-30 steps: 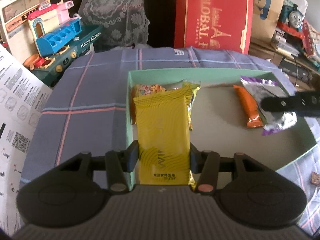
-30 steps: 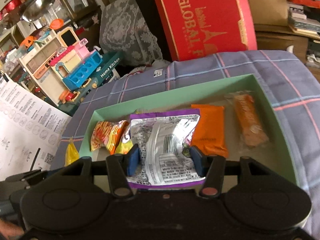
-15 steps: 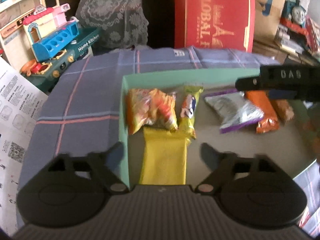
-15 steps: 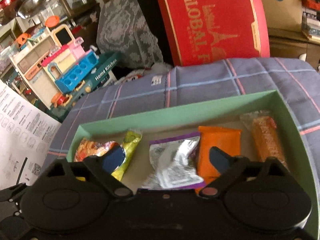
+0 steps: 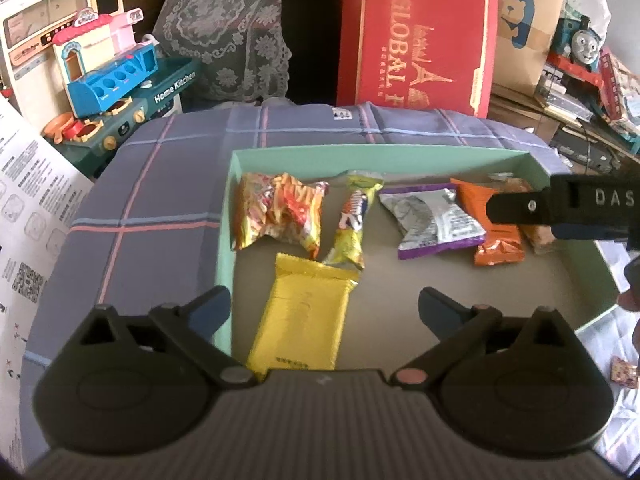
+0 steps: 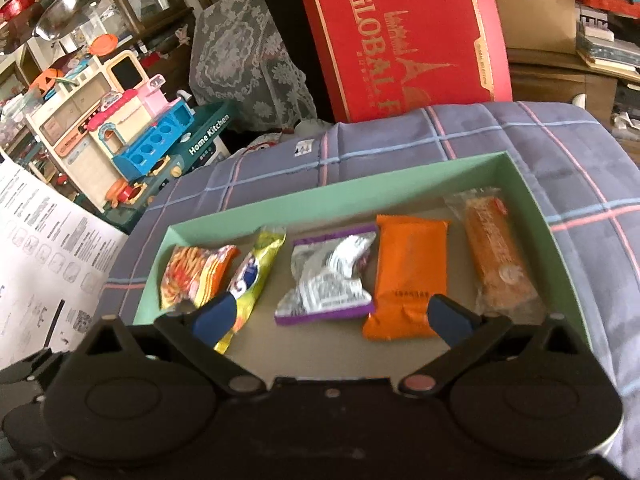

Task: Organize snacks
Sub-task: 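Move both grippers back to the snack pile in front of the tray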

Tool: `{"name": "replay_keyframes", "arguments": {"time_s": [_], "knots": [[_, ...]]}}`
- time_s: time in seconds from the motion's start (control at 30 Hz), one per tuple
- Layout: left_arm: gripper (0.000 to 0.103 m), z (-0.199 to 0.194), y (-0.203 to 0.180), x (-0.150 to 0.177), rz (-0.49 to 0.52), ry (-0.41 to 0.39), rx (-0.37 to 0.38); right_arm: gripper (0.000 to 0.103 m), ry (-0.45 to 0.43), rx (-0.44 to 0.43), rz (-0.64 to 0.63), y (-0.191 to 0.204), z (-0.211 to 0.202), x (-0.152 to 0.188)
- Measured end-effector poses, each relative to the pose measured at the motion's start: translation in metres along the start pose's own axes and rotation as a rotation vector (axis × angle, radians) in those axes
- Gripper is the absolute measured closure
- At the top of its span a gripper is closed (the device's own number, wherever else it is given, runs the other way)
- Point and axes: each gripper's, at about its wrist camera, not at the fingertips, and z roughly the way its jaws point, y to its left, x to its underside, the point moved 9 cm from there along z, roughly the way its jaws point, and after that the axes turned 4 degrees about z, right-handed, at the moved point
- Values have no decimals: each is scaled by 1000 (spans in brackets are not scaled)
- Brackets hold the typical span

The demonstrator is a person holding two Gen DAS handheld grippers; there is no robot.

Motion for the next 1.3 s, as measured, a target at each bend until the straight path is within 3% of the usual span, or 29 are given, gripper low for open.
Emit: {"name": "replay_keyframes", "arguments": {"time_s": [0.33,0.5,0.77,0.97,1.3], "knots": [[0,-45,-11,18,-9,-36,22,0,-13,-33,-1,7,-57,29],[0,-64,-4,41,-25,-44,18,0,-3,-62,37,0,-85,62],[0,-74,13,95,-40,-1,0,0,62,-85,123,-17,-96,121],[0,-72,22,132,-76,56,-3,0,131,-72,118,-21,-91,157],[0,-67,-31,151,-13,106,99,0,124,-24,162,-48,-100,167]]}}
